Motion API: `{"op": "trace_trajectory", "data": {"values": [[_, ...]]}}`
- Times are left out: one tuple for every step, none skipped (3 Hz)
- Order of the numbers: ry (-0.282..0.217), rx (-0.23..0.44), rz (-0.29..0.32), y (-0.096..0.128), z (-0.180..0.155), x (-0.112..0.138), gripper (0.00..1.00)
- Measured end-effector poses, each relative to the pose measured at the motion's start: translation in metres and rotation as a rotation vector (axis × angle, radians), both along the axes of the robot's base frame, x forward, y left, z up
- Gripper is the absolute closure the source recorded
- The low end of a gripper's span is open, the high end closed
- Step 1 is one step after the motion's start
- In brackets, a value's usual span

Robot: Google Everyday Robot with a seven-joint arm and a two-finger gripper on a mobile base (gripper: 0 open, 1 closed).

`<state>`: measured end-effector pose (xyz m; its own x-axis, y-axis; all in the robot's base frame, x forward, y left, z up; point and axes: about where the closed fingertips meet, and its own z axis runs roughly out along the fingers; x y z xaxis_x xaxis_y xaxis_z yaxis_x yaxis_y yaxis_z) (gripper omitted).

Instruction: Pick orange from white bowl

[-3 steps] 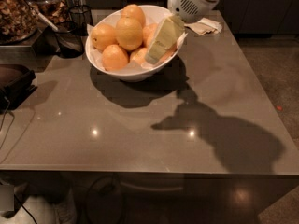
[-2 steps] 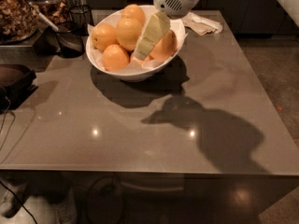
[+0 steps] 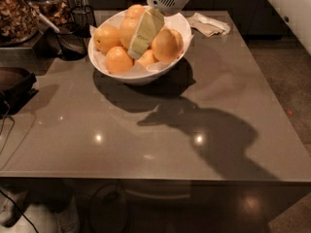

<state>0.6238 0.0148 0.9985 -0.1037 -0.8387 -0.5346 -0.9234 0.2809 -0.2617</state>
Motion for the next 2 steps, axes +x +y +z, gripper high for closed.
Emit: {"op": "trace_trajectory", "data": {"values": [[-0.004, 0.051, -0.022, 0.008, 0.002, 0.017, 0.00], [0.012, 0.077, -0.052, 0.012, 0.000, 0.037, 0.00]]}}
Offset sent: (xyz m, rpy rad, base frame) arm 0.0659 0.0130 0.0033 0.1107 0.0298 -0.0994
